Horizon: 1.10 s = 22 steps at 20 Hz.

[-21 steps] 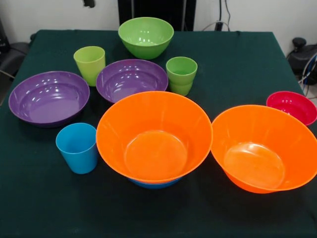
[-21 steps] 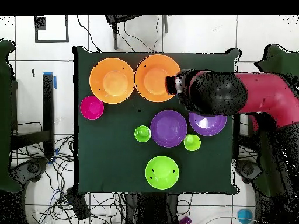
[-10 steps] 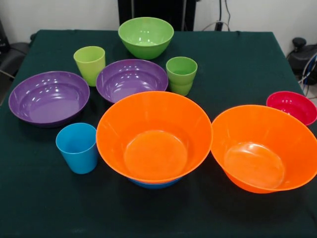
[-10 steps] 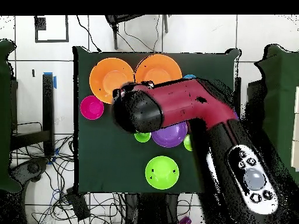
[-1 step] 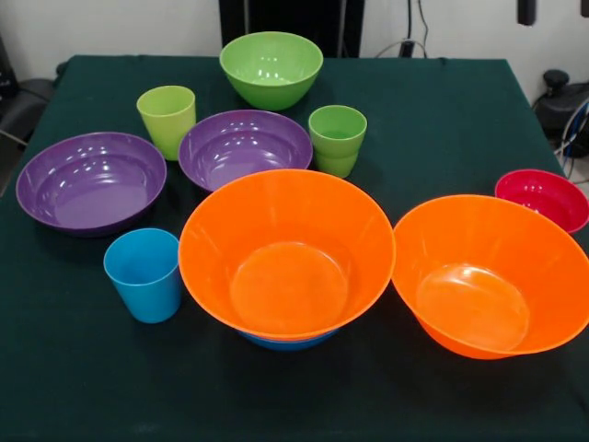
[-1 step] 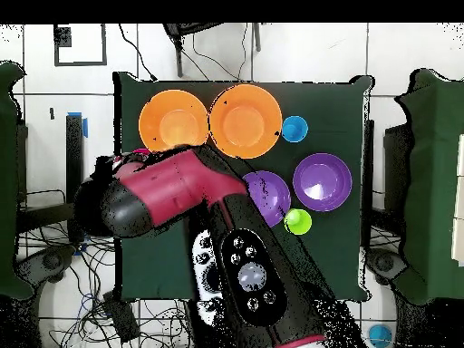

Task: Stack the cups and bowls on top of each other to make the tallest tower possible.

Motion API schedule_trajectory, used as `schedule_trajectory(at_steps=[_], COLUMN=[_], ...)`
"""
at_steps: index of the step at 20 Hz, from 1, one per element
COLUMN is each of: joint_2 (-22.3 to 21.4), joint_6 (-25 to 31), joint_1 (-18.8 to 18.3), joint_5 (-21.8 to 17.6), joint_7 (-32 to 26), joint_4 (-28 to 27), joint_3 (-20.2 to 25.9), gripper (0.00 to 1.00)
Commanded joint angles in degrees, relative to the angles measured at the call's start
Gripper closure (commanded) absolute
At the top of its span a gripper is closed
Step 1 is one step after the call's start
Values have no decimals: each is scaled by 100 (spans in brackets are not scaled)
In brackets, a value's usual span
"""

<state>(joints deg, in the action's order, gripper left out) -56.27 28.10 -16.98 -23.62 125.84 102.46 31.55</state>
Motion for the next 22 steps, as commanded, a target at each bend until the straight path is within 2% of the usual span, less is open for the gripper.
schedule_trajectory(at_steps=[1,8,11,15,22], joint_2=[717,1359,1687,1945,2347], joint_6=[-556,-941,-1145,-1471,-1878], joint_1=[575,1060,1205,1171,941], joint_5=[-549,-551,-771,-858,-818], joint_7=[1467,1641,1367,1094,850], joint_4=[167,-310,-604,-712,-863], joint_3=[-1357,-1967,-2268,-2424,-2364], gripper=[0,0,0,0,0])
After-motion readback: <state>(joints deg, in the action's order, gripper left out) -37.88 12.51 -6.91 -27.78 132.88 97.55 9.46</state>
